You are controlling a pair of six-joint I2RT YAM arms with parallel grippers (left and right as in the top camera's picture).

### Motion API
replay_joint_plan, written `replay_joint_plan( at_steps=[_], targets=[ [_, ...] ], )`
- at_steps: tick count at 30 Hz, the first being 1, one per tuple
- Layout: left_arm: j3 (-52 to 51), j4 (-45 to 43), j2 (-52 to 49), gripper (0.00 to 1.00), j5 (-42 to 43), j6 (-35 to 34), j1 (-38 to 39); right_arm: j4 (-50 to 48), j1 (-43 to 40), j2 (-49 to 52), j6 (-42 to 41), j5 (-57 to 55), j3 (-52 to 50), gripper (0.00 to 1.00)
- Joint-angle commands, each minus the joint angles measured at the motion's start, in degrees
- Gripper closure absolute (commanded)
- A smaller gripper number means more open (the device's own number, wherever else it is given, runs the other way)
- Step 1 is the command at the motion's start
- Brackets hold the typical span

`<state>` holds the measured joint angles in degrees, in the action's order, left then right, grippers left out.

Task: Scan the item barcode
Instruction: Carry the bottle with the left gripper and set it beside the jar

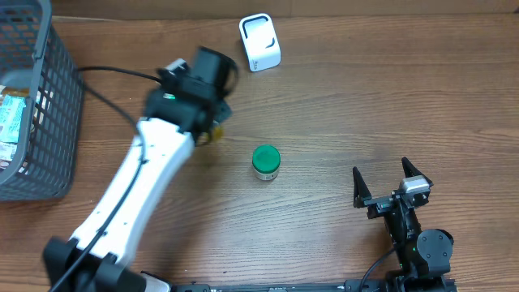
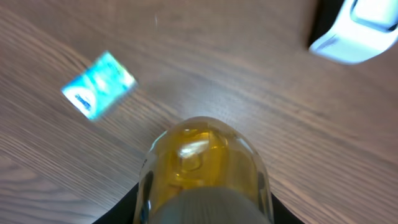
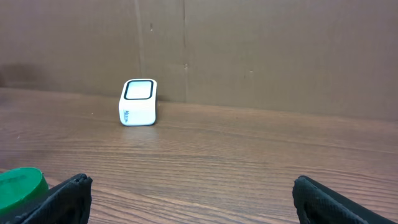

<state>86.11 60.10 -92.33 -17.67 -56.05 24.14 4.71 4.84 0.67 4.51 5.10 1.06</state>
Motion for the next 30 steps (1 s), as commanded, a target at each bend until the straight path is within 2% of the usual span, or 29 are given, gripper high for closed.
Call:
replay_joint_plan(
  at_steps=[1, 12, 15, 17, 18, 22, 24, 26, 30],
  targets=[
    [-3.39, -1.62, -4.42, 0.87, -6.75, -10.99, 3.63, -0.28, -0.37, -0.42, 0.24, -0.31, -0.59, 0.0],
    [-3.58, -4.94, -14.49, 0.87, -6.64, -11.91, 5.68, -0.28, -0.37, -0.42, 0.24, -0.31, -0.59, 0.0],
    [-3.58, -5.44, -14.56, 0.83, -6.64, -11.87, 5.68, -0.28, -0.37, -0.42, 0.24, -0.31, -0.59, 0.0],
    [-3.56, -6.49, -14.56, 0.76, -5.62, -11.19, 5.68, -0.28, -0.37, -0.42, 0.24, -0.31, -0.59, 0.0],
    [-3.56, -6.64, -14.56, 0.68, -4.98, -10.99, 5.68, -0.28, -0.37, -0.42, 0.24, -0.31, -0.59, 0.0],
    [-3.56, -6.6, -14.56, 0.56, -2.45, -9.11, 5.68, -0.28, -0.37, -0.42, 0.24, -0.31, -0.59, 0.0],
    [-3.56, -6.62, -14.56, 0.41, -1.7, -8.39, 5.68, -0.28, -0.37, -0.42, 0.24, -0.31, -0.59, 0.0],
    [-3.56, -6.62, -14.56, 0.22, -1.53, -8.26, 5.68, -0.28, -0.37, -0.42, 0.24, -0.31, -0.59, 0.0],
    [-3.15, -6.58, -14.36, 0.09, -1.62, -7.13, 5.68, -0.28, -0.37, -0.42, 0.24, -0.31, -0.59, 0.0]
  ],
)
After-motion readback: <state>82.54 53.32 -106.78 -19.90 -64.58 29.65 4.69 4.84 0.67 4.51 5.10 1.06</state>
